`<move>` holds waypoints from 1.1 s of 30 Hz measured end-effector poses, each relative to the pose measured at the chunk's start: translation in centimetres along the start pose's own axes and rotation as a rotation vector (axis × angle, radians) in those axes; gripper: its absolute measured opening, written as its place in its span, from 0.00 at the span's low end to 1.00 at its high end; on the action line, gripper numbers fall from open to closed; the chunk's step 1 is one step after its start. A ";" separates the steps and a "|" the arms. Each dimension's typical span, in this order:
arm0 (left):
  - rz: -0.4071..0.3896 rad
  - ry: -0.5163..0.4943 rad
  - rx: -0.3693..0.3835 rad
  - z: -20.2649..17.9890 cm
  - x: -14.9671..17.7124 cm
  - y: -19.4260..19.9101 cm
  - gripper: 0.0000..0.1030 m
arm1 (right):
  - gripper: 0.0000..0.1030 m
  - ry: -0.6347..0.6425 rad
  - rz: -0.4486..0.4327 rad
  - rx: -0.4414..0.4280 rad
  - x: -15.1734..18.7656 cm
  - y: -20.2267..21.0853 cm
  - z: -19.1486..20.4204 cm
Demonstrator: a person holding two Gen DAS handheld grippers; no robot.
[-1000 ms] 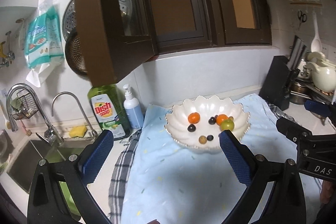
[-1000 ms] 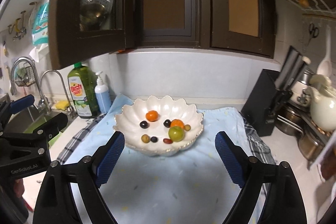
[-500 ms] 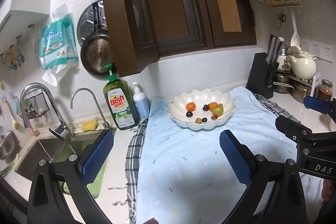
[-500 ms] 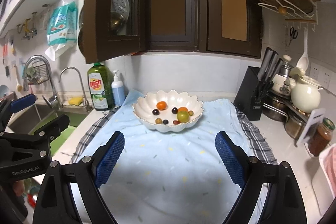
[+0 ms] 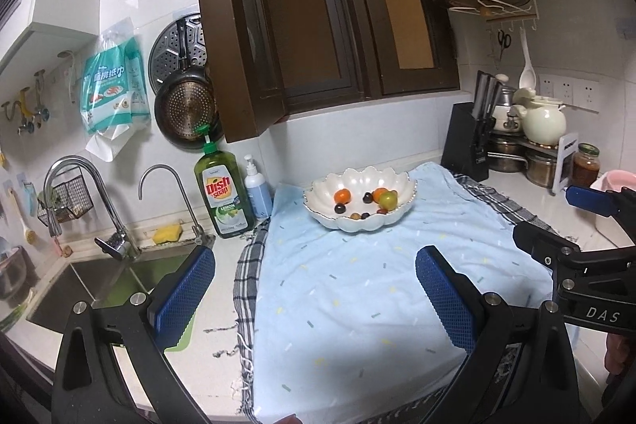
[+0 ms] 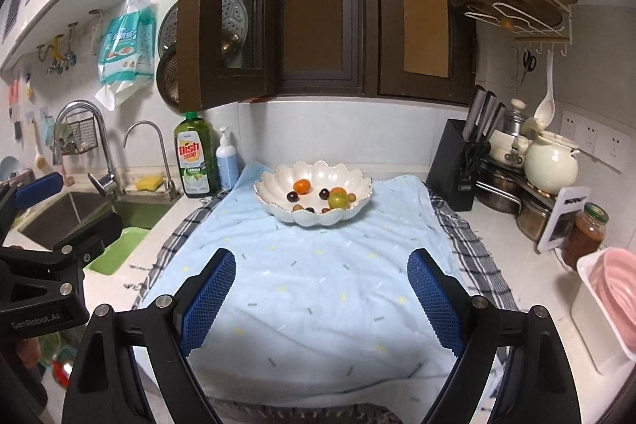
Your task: Organize fruits
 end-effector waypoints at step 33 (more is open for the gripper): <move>-0.037 0.002 0.039 -0.3 0.0 2.3 1.00 | 0.87 0.007 -0.025 0.018 0.6 2.9 0.1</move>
Point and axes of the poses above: each gripper's, at about its wrist camera, not at the fingertips, and y roughly against the way its jaws point, z to its left, x to its underside, the point moved 8 cm from there along -y, roughly the way its jaws point, and after that the axes turned 2 degrees about -y, right-handed, at the moved point
